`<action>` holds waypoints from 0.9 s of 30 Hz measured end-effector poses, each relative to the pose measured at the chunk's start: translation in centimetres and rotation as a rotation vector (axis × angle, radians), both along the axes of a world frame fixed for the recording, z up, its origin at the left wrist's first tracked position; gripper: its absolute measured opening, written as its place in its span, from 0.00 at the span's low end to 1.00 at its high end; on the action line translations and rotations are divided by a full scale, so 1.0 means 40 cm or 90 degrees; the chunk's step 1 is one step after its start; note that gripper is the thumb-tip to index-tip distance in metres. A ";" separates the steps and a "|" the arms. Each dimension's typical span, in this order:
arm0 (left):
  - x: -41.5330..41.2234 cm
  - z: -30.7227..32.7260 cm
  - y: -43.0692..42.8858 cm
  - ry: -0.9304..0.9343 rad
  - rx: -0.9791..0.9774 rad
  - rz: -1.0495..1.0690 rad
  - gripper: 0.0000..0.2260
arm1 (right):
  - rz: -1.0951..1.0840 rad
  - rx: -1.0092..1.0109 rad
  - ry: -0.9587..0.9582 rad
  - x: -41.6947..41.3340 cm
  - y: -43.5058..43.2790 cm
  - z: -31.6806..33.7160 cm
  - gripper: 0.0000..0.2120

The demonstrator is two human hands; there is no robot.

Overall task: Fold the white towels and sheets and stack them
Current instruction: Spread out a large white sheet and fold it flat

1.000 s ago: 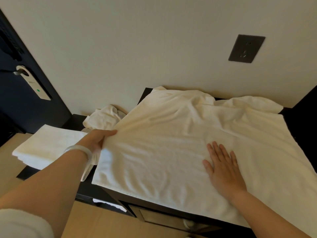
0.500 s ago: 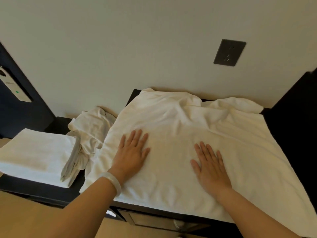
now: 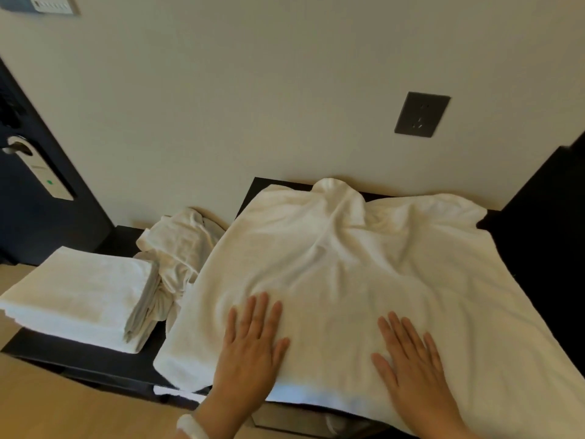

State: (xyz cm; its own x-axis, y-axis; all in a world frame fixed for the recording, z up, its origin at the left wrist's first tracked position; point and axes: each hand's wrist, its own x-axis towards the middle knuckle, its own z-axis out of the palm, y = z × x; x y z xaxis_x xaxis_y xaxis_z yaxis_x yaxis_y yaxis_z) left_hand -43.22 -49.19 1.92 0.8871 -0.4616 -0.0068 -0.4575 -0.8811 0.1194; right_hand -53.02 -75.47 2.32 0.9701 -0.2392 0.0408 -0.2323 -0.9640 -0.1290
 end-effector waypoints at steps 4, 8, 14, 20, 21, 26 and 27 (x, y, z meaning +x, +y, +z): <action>0.093 0.023 -0.027 0.000 0.003 -0.031 0.30 | -0.010 0.021 -0.030 0.119 0.005 0.020 0.30; 0.235 0.007 -0.068 0.008 0.023 -0.034 0.27 | 0.096 -0.015 0.057 0.262 -0.023 0.000 0.27; 0.247 -0.025 -0.068 0.007 0.031 0.005 0.28 | 0.103 -0.028 0.046 0.252 -0.038 -0.023 0.30; 0.144 -0.022 -0.057 0.033 0.015 0.025 0.28 | 0.089 0.008 -0.054 0.172 -0.016 -0.005 0.36; 0.138 -0.018 -0.060 0.035 0.009 0.035 0.28 | 0.071 0.004 -0.075 0.188 -0.014 -0.003 0.35; 0.159 0.009 -0.044 0.054 -0.110 0.036 0.25 | 0.026 0.026 -0.066 0.323 0.004 0.011 0.27; 0.176 0.019 -0.029 0.047 -0.175 0.059 0.24 | 0.036 0.028 -0.063 0.337 0.003 0.006 0.27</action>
State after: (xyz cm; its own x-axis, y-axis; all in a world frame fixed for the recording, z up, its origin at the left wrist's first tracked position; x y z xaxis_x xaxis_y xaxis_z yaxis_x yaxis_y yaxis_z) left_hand -36.18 -50.34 2.68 0.9272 -0.3723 0.0410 -0.3581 -0.8489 0.3887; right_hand -39.54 -75.33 2.55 0.9739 -0.1872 0.1285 -0.1610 -0.9683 -0.1908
